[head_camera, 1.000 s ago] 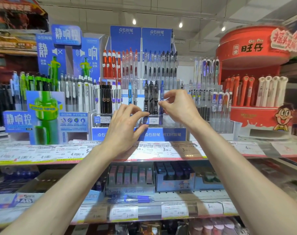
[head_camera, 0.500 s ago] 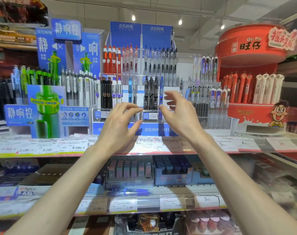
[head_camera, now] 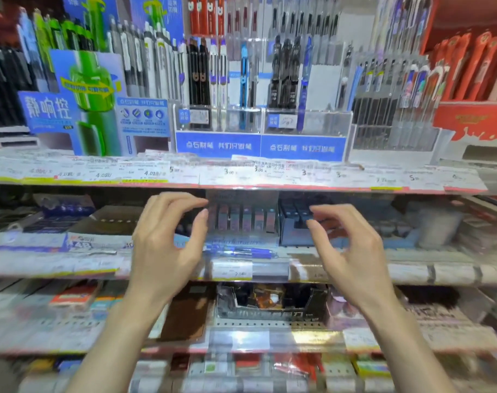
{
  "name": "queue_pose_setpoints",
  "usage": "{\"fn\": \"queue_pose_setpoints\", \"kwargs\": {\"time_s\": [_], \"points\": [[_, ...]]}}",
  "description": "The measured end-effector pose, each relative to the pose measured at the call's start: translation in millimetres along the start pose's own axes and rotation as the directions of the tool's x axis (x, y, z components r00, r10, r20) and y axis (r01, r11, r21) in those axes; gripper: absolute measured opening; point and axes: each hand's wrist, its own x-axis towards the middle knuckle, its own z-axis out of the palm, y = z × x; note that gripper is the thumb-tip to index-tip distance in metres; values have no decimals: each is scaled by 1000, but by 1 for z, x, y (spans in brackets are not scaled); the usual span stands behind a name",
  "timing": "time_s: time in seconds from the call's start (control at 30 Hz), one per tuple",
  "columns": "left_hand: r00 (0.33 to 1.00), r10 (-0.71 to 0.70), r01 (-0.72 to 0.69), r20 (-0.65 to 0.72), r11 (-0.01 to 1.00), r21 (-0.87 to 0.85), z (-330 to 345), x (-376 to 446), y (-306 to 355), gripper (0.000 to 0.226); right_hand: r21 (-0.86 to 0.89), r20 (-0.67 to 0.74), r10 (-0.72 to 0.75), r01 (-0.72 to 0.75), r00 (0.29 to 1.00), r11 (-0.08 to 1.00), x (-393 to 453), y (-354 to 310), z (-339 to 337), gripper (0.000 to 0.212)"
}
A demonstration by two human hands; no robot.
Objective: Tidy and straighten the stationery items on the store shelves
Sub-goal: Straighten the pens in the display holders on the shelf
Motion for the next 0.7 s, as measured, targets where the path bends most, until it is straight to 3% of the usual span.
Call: {"fn": "queue_pose_setpoints", "kwargs": {"time_s": [0.13,0.33,0.5,0.6,0.7], "points": [[979,-164,168,125,986,-23,10,-40,-23,12,-79,96,176,-169,980,982,-33,38,11,12],[845,-312,309,435,948,81,25,-75,-51,23,-231,186,246,-201,951,952,-44,65,20,14],[835,-292,242,467,956,165,29,-73,-56,24,-301,243,237,-159,941,940,-38,68,24,16],[851,-208,114,481,969,218,32,-66,-60,22,-332,290,182,-80,939,940,-27,68,34,13],[823,-147,-9,549,963,271,37,-59,-63,25,-330,386,152,-18,910,944,-14,63,48,16]]}}
